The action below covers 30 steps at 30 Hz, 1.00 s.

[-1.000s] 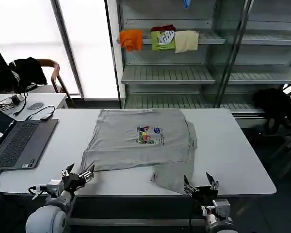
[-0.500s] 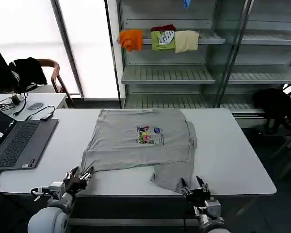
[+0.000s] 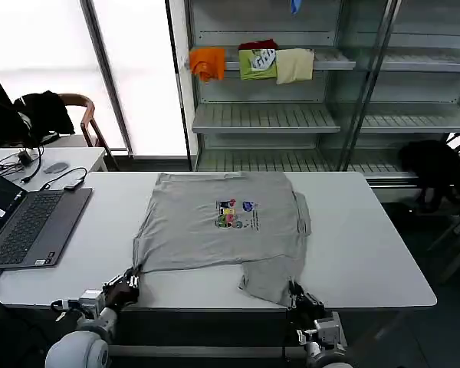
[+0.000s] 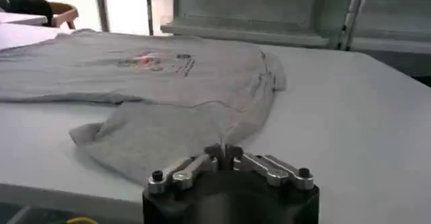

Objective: Fold and organize the clothes.

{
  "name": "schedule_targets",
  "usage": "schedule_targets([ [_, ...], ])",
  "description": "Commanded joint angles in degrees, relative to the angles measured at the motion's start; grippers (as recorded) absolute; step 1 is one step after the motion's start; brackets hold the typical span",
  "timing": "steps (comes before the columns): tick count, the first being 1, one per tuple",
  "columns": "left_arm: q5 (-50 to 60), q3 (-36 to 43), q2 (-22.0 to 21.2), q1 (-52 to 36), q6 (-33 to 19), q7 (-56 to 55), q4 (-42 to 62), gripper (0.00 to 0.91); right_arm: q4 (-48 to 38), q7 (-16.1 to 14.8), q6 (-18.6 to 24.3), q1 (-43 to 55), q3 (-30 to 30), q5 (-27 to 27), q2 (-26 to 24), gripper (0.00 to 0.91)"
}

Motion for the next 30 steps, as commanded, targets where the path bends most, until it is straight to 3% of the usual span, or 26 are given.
schedule_targets([
  [1,-1.2,0.0,0.0,-0.1,-0.8,0.5,-0.2,0.000,0.1,-0.1,1.5,-0.3,-0.8,0.5,-0.4,0.000],
  [6,-4.8,-0.4,0.0,-3.0,-1.9,-0.5,-1.3,0.000,2.1,0.6,2.8,1.3,1.6,3.9,1.0,0.000],
  [15,-8.8,0.4,-0.2,-10.1,-2.1,-1.4,0.5,0.000,0.2,1.1,-0.5,10.5,4.6,6.9,1.9,0.000],
  [30,-8.7,2.0,-0.9,-21.7,-1.9,-3.2,11.8,0.000,-16.9,2.3,-3.9,30.8,1.4,8.2,3.1,0.000],
])
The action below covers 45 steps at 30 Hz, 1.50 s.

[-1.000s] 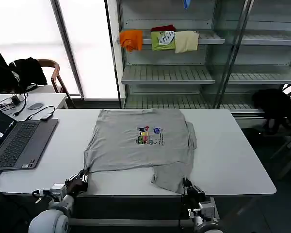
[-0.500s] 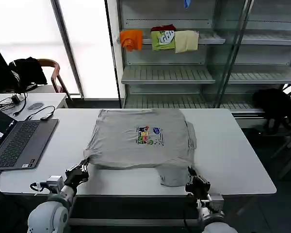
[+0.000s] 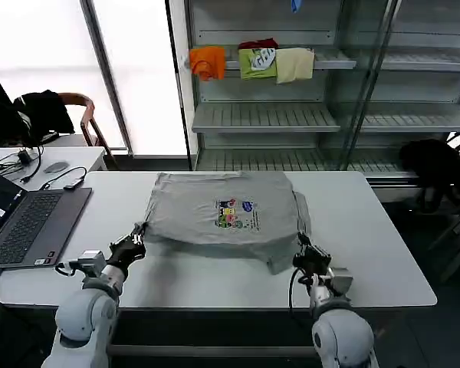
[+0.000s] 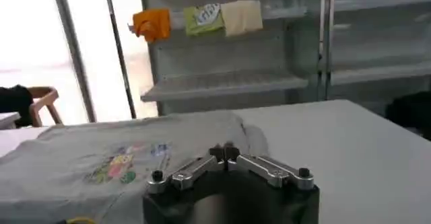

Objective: Fold and organize the clothes.

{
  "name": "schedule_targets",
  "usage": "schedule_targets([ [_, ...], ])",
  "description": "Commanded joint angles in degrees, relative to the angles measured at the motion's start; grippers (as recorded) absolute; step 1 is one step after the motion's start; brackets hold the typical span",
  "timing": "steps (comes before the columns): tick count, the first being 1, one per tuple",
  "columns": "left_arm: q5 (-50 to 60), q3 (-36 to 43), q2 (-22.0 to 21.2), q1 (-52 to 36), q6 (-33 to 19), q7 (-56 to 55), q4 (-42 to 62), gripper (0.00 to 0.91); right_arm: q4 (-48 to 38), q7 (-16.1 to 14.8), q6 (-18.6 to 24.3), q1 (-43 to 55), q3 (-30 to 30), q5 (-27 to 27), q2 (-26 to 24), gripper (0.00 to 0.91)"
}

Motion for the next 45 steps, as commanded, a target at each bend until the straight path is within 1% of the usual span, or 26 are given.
schedule_targets([
  [1,-0.8,0.1,0.0,-5.2,0.0,-0.2,5.1,0.000,-5.8,0.3,-0.9,7.6,-0.8,0.7,0.1,0.000],
  [3,-0.6,0.0,0.0,-6.2,-0.3,-0.2,7.3,0.000,-8.6,0.1,-0.8,9.8,-0.4,0.7,1.0,0.000],
  [8,0.0,-0.1,0.5,-7.6,-1.2,0.0,10.8,0.010,-14.5,-0.1,-0.4,14.2,-0.4,-0.1,1.6,0.000],
  [20,3.5,1.1,0.3,-8.8,-1.8,2.2,15.5,0.010,-25.1,-3.0,1.3,18.4,0.0,-4.5,2.3,0.000],
  [24,3.9,1.2,0.2,-9.4,-2.0,2.2,16.6,0.020,-27.4,-3.7,2.4,19.4,0.4,-5.9,3.0,0.000],
  [44,6.4,1.8,-0.2,-12.4,-2.4,2.3,19.3,0.020,-34.3,-4.2,3.8,24.9,1.6,-7.1,3.1,0.000],
  [45,6.4,1.8,-0.2,-12.5,-2.4,2.4,19.4,0.131,-34.7,-4.2,3.8,25.3,1.7,-7.3,3.1,0.514],
])
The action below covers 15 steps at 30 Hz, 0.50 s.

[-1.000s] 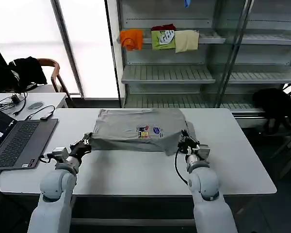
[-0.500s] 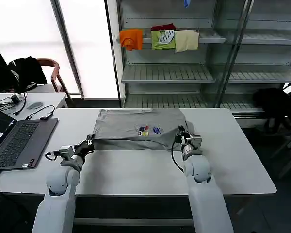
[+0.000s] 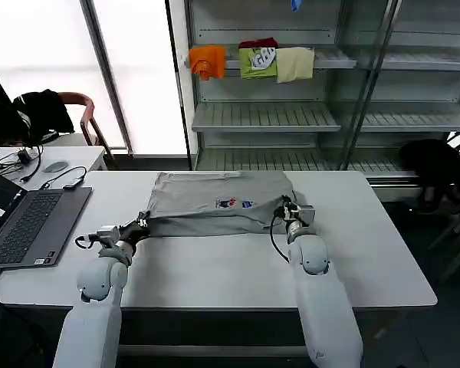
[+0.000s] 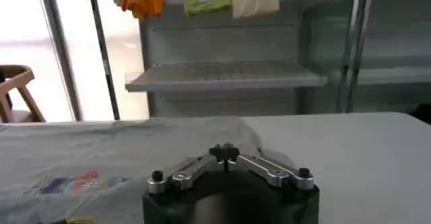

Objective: Fold and organize the clothes.

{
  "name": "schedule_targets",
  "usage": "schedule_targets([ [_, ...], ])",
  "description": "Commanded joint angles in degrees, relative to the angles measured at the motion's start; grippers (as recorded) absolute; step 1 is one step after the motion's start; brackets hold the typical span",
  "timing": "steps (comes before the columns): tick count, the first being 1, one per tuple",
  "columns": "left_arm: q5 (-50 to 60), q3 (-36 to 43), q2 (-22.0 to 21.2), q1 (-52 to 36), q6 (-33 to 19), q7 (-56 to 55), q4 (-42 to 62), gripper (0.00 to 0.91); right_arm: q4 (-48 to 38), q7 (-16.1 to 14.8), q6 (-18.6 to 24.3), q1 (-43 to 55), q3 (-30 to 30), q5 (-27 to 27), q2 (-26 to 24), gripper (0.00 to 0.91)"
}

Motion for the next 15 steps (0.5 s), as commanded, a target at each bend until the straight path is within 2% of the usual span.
schedule_targets([
  [1,0.5,0.0,0.0,-0.5,0.0,0.1,0.8,0.484,-2.1,-0.1,0.2,1.3,0.1,-0.2,0.1,0.907],
  [2,0.5,0.0,0.0,-0.6,-0.1,0.1,0.9,0.907,-2.2,-0.1,0.2,1.4,0.1,-0.2,0.1,0.907],
  [7,1.3,0.2,0.1,-0.9,-0.6,-0.1,1.1,0.907,-3.1,0.0,1.1,2.3,0.1,-1.4,0.1,0.907],
  [15,0.8,-0.6,0.6,-1.5,-1.0,-0.6,0.0,0.907,-1.6,0.6,2.0,2.6,1.5,-0.3,-0.6,0.907],
])
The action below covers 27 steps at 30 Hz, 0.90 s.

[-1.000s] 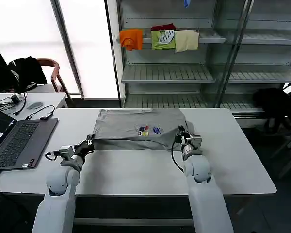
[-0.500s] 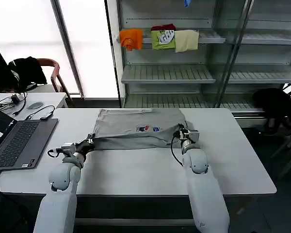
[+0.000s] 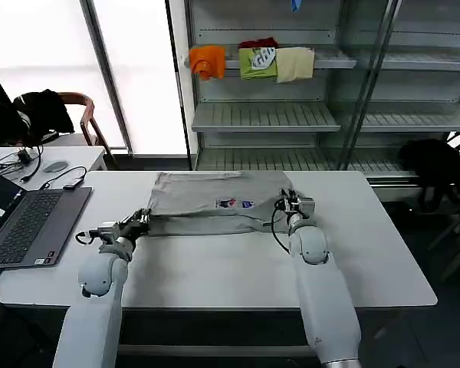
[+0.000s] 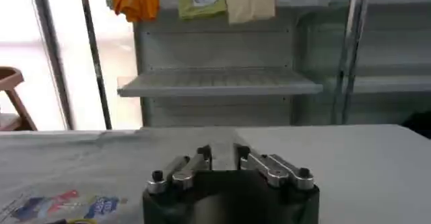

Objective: Fold and organize the clothes.

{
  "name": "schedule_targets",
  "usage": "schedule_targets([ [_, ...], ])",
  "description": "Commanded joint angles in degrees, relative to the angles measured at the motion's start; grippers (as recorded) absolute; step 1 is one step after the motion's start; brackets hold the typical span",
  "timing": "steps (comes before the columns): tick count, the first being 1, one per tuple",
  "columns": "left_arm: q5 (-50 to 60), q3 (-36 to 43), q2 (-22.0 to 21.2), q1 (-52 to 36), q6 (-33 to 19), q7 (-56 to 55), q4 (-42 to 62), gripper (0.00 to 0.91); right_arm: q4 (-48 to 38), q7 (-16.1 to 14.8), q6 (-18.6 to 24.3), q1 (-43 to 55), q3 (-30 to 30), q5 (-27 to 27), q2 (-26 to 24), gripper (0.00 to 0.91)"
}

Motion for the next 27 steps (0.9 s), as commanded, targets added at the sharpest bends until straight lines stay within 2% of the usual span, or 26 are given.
schedule_targets([
  [1,0.0,-0.2,0.0,-0.2,-0.1,0.0,-0.5,0.907,0.3,0.3,0.7,0.6,0.6,0.0,-0.1,0.907],
  [8,-0.2,-0.2,0.6,2.9,3.9,0.3,-4.7,0.907,12.6,-0.5,-5.3,-8.1,0.5,3.5,-5.0,0.907],
  [10,2.8,0.2,0.7,4.2,5.7,1.0,-5.8,0.907,15.1,-0.8,-6.0,-10.6,1.0,3.7,-6.1,0.907],
  [16,6.2,1.2,1.1,5.8,5.8,1.4,-6.7,0.907,20.8,-1.8,-7.9,-17.8,3.7,6.0,-9.6,0.907],
  [19,7.2,1.5,1.3,5.7,5.9,1.4,-6.3,0.907,21.8,-2.5,-8.6,-19.5,4.4,6.6,-10.2,0.816],
  [24,7.8,1.4,1.2,5.9,5.8,1.5,-5.6,0.907,22.3,-3.8,-8.4,-21.5,3.9,6.4,-9.7,0.746],
  [27,7.8,1.2,1.2,6.0,5.8,1.5,-5.6,0.907,22.6,-4.4,-8.4,-22.2,3.4,6.0,-9.1,0.363],
])
